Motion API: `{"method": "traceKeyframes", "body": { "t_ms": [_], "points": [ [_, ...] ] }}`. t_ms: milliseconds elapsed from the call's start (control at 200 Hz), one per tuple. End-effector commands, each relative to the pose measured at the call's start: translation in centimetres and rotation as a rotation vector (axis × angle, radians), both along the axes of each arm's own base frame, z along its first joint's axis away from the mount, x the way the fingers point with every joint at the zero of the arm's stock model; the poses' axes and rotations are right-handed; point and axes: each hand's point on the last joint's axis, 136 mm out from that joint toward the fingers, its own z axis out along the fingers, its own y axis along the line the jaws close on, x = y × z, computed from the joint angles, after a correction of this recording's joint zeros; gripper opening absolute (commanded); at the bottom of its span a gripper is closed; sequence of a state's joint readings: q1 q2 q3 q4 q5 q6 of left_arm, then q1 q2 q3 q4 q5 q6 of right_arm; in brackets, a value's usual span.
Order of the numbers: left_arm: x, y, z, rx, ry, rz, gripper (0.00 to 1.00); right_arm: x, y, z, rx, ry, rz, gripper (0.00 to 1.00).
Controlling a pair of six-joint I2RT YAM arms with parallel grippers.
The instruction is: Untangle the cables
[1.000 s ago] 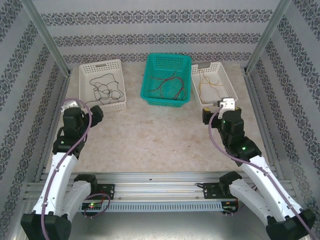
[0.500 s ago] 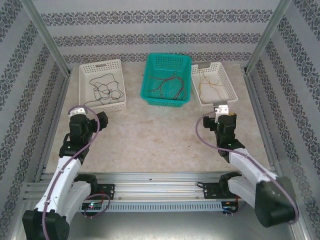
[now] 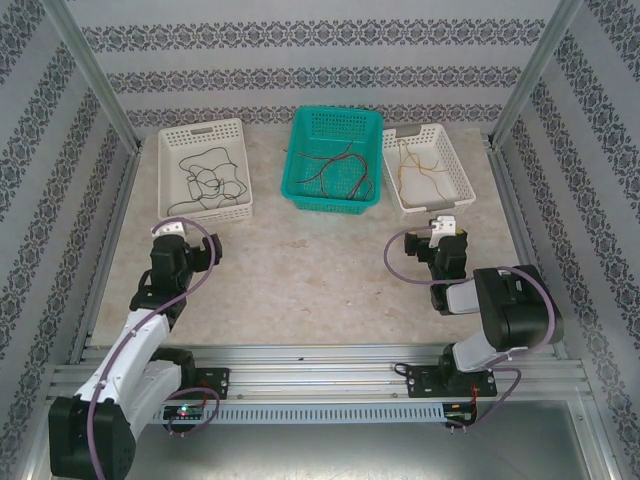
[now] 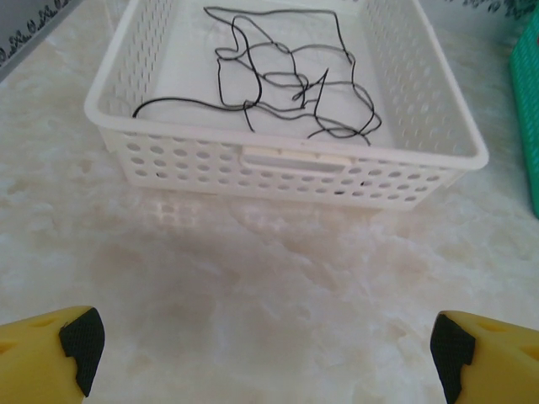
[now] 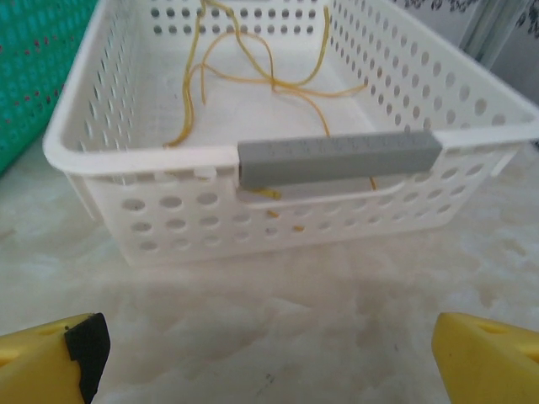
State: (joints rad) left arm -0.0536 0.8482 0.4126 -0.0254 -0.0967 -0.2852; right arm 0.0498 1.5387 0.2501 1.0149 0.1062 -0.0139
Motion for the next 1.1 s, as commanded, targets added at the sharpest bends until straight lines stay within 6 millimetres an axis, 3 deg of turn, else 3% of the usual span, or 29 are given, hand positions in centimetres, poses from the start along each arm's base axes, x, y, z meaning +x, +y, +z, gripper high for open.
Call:
{"method": "traceKeyframes", "body": {
  "t_ms": [0, 115, 240, 435, 530, 630, 714, 774, 819, 864, 949, 1094],
  "points": [
    [1.5, -0.6, 1.1, 0.038, -0.065, -0.045, 1.0, 1.9, 0.1, 3.1, 0.047, -0.077, 0.018, 0.98],
    [2.6, -0.1, 1.0, 0.068, -0.067, -0.032, 1.0, 2.0, -2.0, 3.2, 0.084, -0.084, -0.088, 0.98],
    [4.1, -0.3, 1.2, 0.113, -0.093, -0.063, 1.0, 2.1, -1.9, 3.1, 0.081, -0.077, -0.081, 0.98],
    [4.4, 2.0, -1.9, 0.191, -0.15, 0.053, 1.0, 2.0, -1.8, 3.1, 0.081, -0.08, -0.075, 0.98],
    [6.3, 1.0, -1.7, 0.178, -0.199, 0.003, 1.0, 2.0, -1.7, 3.0, 0.08, -0.078, -0.067, 0.98],
    [8.2, -0.1, -1.8, 0.273, -0.182, -0.1, 1.0, 2.0, -1.6, 3.1, 0.081, -0.082, -0.06, 0.98],
    [8.4, 1.8, -4.0, 0.245, -0.186, -0.011, 1.0, 2.0, -1.4, 3.1, 0.081, -0.083, -0.048, 0.98],
    [9.4, 1.3, -4.7, 0.261, -0.184, -0.052, 1.0, 2.0, -1.2, 3.1, 0.082, -0.082, -0.038, 0.98],
    [9.3, 1.2, -5.2, 0.227, -0.117, -0.063, 1.0, 1.9, -1.1, 3.1, 0.082, -0.083, -0.029, 0.98],
    [9.7, 1.3, -4.3, 0.241, -0.197, -0.056, 1.0, 1.9, -1.0, 3.1, 0.081, -0.082, -0.027, 0.98],
    [8.8, 1.9, -4.5, 0.232, -0.178, -0.018, 1.0, 2.0, -1.0, 3.1, 0.082, -0.083, -0.024, 0.98],
    [8.1, -0.7, -3.9, 0.261, -0.262, -0.151, 1.0, 2.0, -1.4, 2.5, 0.08, -0.047, -0.055, 0.98]
  ]
}}
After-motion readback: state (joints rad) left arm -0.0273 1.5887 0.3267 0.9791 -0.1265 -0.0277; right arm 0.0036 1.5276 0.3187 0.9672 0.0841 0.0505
